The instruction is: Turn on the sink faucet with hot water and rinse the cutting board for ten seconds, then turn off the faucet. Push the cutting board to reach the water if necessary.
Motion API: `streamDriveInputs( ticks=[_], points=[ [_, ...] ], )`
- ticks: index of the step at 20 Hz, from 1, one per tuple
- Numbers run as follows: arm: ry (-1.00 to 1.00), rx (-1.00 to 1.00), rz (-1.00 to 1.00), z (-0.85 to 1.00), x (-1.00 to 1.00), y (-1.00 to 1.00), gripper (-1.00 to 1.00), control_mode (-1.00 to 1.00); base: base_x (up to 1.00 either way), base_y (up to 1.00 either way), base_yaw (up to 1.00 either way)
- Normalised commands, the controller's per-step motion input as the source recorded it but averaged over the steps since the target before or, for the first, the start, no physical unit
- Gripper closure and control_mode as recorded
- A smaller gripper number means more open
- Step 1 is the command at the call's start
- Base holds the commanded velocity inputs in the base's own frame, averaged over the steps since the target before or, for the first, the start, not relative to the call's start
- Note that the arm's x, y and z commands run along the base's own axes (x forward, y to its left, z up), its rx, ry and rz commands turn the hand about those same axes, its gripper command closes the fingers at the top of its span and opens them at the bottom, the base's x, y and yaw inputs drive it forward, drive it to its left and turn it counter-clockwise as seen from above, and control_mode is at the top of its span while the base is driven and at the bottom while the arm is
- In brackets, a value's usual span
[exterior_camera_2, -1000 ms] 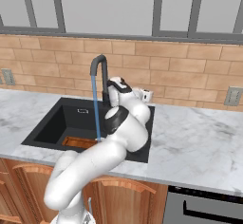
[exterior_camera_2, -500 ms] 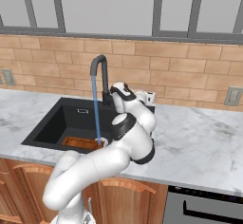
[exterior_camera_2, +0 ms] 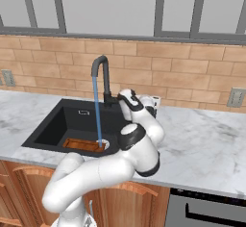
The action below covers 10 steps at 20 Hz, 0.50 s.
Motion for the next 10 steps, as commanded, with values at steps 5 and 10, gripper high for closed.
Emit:
streamDriveInputs(
  ticks=[5, 10],
  points=[
    [0.0, 0.0, 0.0, -0.03, 0.0, 0.0, -1.0, -1.0, 0.0, 0.0, 0.0],
    [0.0, 0.0, 0.0, -0.11, 0.0, 0.05, -1.0, -1.0, 0.0, 0.0, 0.0]
  ],
)
